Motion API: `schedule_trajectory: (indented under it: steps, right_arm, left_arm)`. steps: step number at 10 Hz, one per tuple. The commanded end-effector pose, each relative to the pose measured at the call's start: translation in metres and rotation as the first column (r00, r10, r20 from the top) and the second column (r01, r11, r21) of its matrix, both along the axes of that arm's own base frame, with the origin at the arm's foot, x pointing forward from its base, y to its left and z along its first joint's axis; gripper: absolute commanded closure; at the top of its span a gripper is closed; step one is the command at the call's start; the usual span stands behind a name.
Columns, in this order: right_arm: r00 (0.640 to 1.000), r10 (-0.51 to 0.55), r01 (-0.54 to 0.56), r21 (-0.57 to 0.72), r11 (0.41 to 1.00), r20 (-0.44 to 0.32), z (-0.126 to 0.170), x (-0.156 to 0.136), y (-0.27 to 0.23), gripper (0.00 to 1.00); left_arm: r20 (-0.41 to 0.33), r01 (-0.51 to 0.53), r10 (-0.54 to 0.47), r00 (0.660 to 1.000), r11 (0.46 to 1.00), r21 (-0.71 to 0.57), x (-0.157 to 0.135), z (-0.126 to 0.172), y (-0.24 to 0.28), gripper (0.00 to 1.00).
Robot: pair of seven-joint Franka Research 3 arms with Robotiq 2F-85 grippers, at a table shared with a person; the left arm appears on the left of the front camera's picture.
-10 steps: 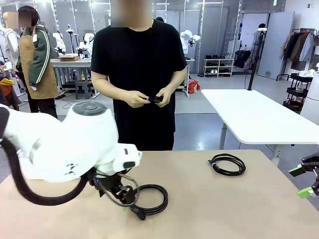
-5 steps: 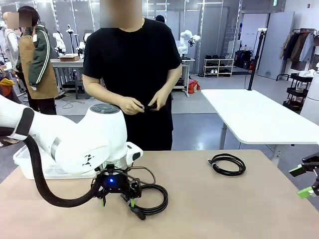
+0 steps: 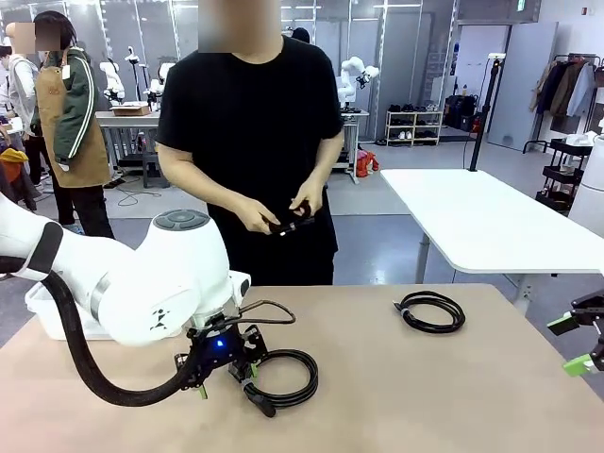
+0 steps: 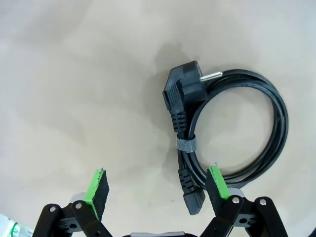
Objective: Organize and store the cables.
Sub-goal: Place the Power Cable into the Organizing box.
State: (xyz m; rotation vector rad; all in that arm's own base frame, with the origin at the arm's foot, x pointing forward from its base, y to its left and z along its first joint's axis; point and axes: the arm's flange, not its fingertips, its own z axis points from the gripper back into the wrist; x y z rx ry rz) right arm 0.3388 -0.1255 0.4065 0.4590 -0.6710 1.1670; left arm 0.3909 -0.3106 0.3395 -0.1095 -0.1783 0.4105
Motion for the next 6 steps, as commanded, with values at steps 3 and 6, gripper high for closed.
schedule_trajectory:
  steps: [3, 6]
  right_arm:
    - [1.0, 0.003, -0.003, 0.013, 1.0, 0.009, 0.001, 0.002, -0.001, 0.0]
    - [1.0, 0.003, -0.003, 0.013, 1.0, 0.009, 0.001, 0.002, -0.001, 0.0]
  left_arm:
    - [0.008, -0.043, 0.043, 0.999, 0.999, 0.025, 0.004, -0.017, -0.026, 0.0]
    - [-0.028, -0.073, 0.074, 0.997, 0.997, 0.033, 0.015, -0.022, -0.034, 0.0]
